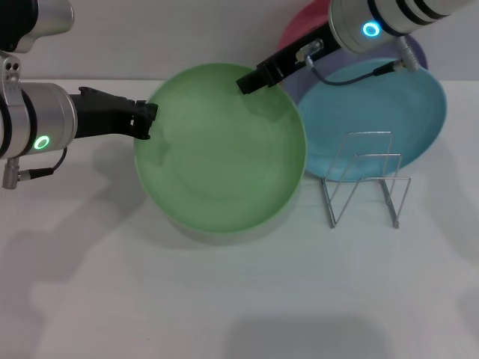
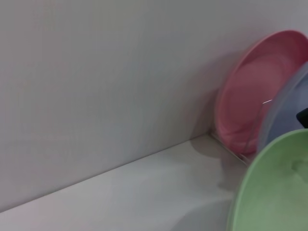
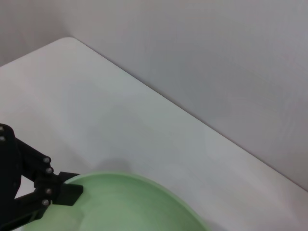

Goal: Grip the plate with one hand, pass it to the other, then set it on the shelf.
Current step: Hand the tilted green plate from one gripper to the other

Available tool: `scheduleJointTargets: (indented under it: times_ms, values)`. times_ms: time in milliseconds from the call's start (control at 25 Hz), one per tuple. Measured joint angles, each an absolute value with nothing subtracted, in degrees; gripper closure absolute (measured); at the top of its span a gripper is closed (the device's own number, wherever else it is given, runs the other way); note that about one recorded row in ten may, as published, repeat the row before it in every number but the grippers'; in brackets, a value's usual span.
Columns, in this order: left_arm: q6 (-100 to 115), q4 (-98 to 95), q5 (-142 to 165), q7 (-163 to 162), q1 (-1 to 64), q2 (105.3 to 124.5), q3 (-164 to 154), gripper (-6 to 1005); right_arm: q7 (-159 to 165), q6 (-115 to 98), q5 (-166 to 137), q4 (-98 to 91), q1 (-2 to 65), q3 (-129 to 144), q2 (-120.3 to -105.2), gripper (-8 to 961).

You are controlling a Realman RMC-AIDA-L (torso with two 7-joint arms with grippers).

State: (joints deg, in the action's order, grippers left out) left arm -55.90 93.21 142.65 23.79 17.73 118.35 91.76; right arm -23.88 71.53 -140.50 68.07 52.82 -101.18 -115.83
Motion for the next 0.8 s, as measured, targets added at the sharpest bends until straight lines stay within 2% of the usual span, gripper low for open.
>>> scheduleJointTargets:
  times_ms: [440,640,800]
  values:
    - [-55.85,93.35,142.38,23.82,17.83,118.39,91.69,961,-24.75,70.6,-140.59,65.94,53.38,-100.46,-116.01,431]
    - [-55.81,93.37,142.38,23.82,17.91,118.39,91.67,961,-24.91,70.22,-140.67,65.72,53.64,-100.45,-116.03,475]
    - [-55.62,93.23,142.38,23.82,18.03,118.39,91.66,962,-26.98,69.73,-140.65,65.55,53.57,-99.82,-116.17,619]
